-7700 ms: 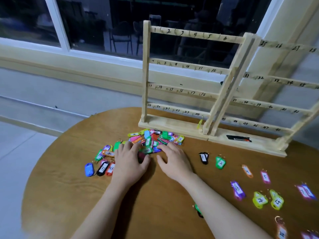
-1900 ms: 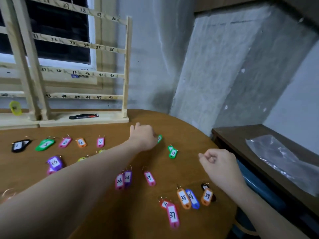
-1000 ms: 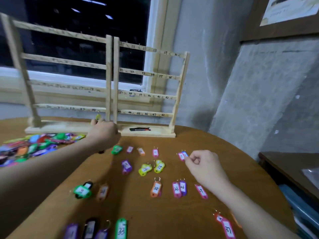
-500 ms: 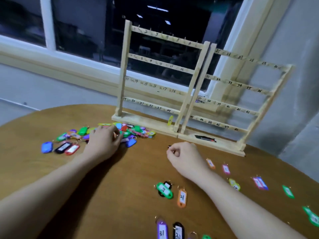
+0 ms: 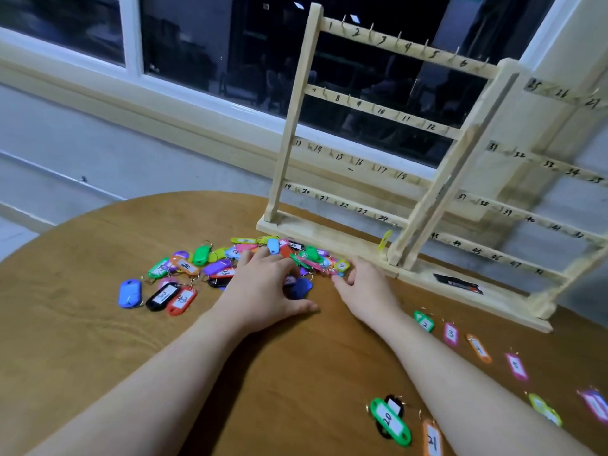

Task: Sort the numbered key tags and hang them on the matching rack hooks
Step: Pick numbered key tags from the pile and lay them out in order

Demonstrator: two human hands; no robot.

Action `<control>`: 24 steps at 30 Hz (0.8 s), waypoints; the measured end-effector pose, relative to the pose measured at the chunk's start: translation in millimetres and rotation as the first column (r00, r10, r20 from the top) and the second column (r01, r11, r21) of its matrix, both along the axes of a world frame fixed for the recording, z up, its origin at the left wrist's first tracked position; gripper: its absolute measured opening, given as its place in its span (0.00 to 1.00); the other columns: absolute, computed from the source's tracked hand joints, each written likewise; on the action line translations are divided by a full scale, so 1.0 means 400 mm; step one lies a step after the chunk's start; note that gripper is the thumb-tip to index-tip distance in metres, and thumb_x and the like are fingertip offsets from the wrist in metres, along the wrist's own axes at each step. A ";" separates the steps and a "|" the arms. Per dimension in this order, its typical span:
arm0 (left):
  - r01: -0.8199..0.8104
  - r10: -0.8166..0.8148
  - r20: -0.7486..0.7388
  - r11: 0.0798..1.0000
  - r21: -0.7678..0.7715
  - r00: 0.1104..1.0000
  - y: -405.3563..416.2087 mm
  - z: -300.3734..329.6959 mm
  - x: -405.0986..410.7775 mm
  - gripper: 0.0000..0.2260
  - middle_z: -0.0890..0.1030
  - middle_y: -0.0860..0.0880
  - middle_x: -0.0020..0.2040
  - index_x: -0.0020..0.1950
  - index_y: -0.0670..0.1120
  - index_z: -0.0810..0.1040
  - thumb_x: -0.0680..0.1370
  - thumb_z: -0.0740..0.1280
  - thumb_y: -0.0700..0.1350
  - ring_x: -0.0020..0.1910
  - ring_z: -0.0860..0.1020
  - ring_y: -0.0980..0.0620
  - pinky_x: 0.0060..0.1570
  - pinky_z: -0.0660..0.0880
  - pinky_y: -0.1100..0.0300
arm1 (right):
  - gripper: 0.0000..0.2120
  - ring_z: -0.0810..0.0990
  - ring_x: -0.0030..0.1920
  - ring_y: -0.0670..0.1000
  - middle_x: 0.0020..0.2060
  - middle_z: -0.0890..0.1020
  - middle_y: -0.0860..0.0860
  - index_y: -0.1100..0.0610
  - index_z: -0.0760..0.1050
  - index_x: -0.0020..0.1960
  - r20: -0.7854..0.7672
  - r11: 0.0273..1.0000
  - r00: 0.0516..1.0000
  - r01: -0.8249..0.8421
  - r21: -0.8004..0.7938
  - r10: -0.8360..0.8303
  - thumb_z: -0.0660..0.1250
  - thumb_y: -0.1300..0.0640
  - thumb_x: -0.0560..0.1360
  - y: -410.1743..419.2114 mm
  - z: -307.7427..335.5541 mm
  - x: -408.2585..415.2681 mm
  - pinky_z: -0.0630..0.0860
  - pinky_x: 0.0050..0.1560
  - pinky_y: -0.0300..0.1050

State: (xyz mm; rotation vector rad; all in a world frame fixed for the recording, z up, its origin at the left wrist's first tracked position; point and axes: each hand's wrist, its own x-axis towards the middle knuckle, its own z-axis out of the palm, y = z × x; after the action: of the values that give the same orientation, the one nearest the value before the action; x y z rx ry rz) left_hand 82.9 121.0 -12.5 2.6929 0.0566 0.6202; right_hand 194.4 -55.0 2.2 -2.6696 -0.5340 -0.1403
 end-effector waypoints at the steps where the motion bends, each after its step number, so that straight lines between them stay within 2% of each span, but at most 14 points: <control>1: -0.005 0.005 0.003 1.000 0.001 1.000 -0.001 0.001 0.000 0.27 0.76 0.59 0.47 0.49 0.57 0.75 0.66 0.64 0.77 0.51 0.67 0.54 0.62 0.62 0.53 | 0.22 0.79 0.56 0.56 0.53 0.82 0.54 0.52 0.72 0.71 0.021 1.000 1.000 0.018 0.000 -0.018 0.65 0.44 0.80 0.005 -0.008 0.009 0.79 0.52 0.53; 3: -0.015 0.015 0.012 1.000 0.014 1.000 -0.004 0.001 0.001 0.24 0.77 0.59 0.48 0.51 0.56 0.77 0.69 0.66 0.74 0.52 0.68 0.53 0.62 0.63 0.53 | 0.22 0.80 0.55 0.57 0.52 0.82 0.54 0.52 0.74 0.70 0.076 0.999 0.997 0.034 -0.021 -0.032 0.63 0.42 0.81 0.014 -0.023 0.016 0.78 0.50 0.51; 7: -0.037 0.036 0.032 0.998 0.051 0.999 -0.007 -0.002 0.005 0.17 0.78 0.58 0.47 0.50 0.56 0.80 0.75 0.66 0.67 0.54 0.70 0.52 0.62 0.63 0.53 | 0.17 0.81 0.48 0.56 0.43 0.81 0.49 0.49 0.80 0.65 0.150 0.997 0.985 0.080 0.004 -0.080 0.62 0.43 0.82 0.021 -0.040 0.005 0.74 0.44 0.47; 10: -0.041 0.037 0.052 0.996 0.073 0.998 -0.010 -0.004 0.008 0.14 0.79 0.57 0.48 0.51 0.55 0.81 0.78 0.66 0.63 0.53 0.70 0.52 0.61 0.62 0.54 | 0.14 0.78 0.41 0.55 0.34 0.74 0.46 0.50 0.83 0.54 0.144 0.994 0.985 0.092 0.051 -0.098 0.64 0.43 0.81 0.018 -0.045 0.005 0.69 0.37 0.46; 12: -0.041 0.035 0.064 0.994 0.098 0.997 -0.012 -0.004 0.008 0.14 0.80 0.56 0.48 0.51 0.54 0.82 0.79 0.64 0.62 0.52 0.70 0.51 0.59 0.61 0.54 | 0.13 0.76 0.39 0.53 0.32 0.73 0.45 0.51 0.83 0.48 0.141 0.993 0.985 0.084 0.080 -0.095 0.66 0.43 0.80 0.015 -0.044 0.001 0.67 0.35 0.45; 14: -0.053 0.044 0.077 0.991 0.121 0.996 -0.012 -0.003 0.008 0.15 0.81 0.55 0.47 0.49 0.53 0.83 0.81 0.62 0.60 0.51 0.71 0.50 0.57 0.61 0.54 | 0.12 0.76 0.42 0.53 0.37 0.75 0.46 0.49 0.82 0.48 0.148 0.994 0.986 0.064 0.093 -0.077 0.66 0.43 0.79 0.014 -0.041 -0.006 0.67 0.37 0.45; 17: -0.087 0.071 0.113 0.986 0.142 0.991 -0.013 -0.006 0.009 0.16 0.82 0.52 0.43 0.41 0.50 0.79 0.83 0.59 0.55 0.48 0.72 0.48 0.54 0.60 0.53 | 0.13 0.76 0.46 0.51 0.47 0.75 0.46 0.49 0.83 0.51 0.159 0.995 0.986 0.042 0.093 -0.057 0.68 0.40 0.78 0.014 -0.035 -0.014 0.69 0.41 0.46; 20: -0.111 0.097 0.129 0.988 0.108 0.987 -0.013 -0.003 0.008 0.15 0.82 0.51 0.41 0.39 0.50 0.76 0.84 0.60 0.50 0.46 0.72 0.47 0.53 0.61 0.52 | 0.17 0.76 0.47 0.48 0.51 0.74 0.44 0.48 0.82 0.50 0.154 0.993 0.987 0.017 0.114 -0.035 0.69 0.36 0.76 0.013 -0.031 -0.018 0.74 0.45 0.46; 22: -0.115 0.105 0.105 0.989 0.095 0.989 -0.014 -0.001 0.009 0.15 0.82 0.50 0.42 0.40 0.49 0.78 0.84 0.59 0.50 0.47 0.72 0.46 0.53 0.61 0.52 | 0.13 0.77 0.47 0.47 0.56 0.74 0.41 0.47 0.81 0.55 0.162 0.989 0.987 -0.042 0.144 0.019 0.67 0.41 0.77 0.011 -0.031 -0.021 0.76 0.48 0.46; 24: -0.119 0.115 0.064 0.990 0.069 0.991 -0.014 -0.002 0.012 0.15 0.82 0.51 0.43 0.42 0.49 0.78 0.84 0.57 0.49 0.48 0.71 0.47 0.54 0.61 0.52 | 0.14 0.77 0.44 0.47 0.62 0.74 0.38 0.46 0.80 0.62 0.146 0.981 0.986 -0.100 0.166 0.076 0.65 0.52 0.77 0.006 -0.029 -0.019 0.76 0.50 0.45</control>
State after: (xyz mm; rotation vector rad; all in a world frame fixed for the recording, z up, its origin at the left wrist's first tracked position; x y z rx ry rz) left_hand 87.6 115.5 -13.3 2.7547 0.1808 0.7511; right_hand 186.7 -52.6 -9.5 -2.4751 -0.6517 -0.3333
